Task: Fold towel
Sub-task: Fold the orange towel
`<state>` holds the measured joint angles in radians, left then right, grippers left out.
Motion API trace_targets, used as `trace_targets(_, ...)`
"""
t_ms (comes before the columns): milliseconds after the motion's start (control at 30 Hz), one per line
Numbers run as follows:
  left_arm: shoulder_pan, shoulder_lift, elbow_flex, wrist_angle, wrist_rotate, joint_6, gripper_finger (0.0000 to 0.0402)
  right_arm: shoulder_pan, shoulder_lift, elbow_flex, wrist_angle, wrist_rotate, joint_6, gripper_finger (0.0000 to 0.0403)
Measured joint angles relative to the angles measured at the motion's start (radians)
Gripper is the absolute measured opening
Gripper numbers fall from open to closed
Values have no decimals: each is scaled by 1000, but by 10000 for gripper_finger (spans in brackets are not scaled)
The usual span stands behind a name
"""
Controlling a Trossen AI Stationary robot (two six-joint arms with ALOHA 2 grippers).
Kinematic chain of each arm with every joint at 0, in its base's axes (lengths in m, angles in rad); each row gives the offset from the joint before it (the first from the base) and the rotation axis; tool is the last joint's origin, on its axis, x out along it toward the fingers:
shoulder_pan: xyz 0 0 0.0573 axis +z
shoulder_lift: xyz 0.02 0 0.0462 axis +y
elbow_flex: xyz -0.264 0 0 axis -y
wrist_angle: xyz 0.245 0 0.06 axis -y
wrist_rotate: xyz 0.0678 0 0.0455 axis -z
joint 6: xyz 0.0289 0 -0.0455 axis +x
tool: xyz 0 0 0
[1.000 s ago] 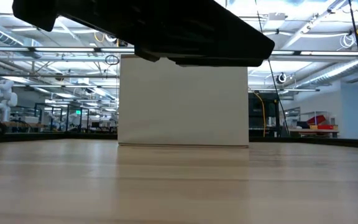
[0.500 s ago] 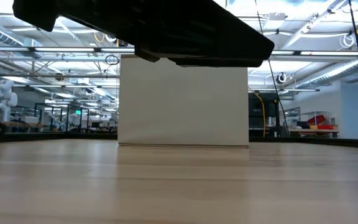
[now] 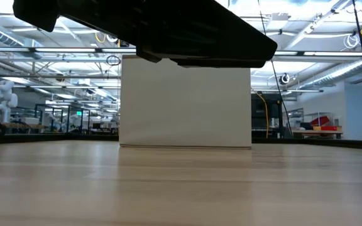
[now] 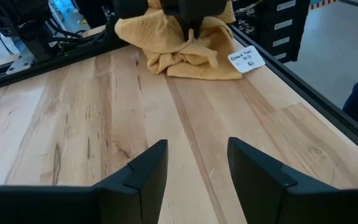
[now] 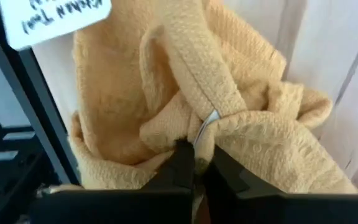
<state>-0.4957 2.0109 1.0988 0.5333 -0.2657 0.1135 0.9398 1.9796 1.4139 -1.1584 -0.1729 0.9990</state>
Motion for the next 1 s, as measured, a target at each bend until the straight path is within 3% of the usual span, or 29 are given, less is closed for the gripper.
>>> trace_targets(433,2,0,0,1,0,0,174,0,-186,0,102,308,32,7)
trace_targets(700,27,0,0,9,-1,0,174,-51,-209,1,95,593,-188,3)
trace_targets(1000,32,0,0,109,-1,-4,174,-141,-209,1,95,616,-290,4)
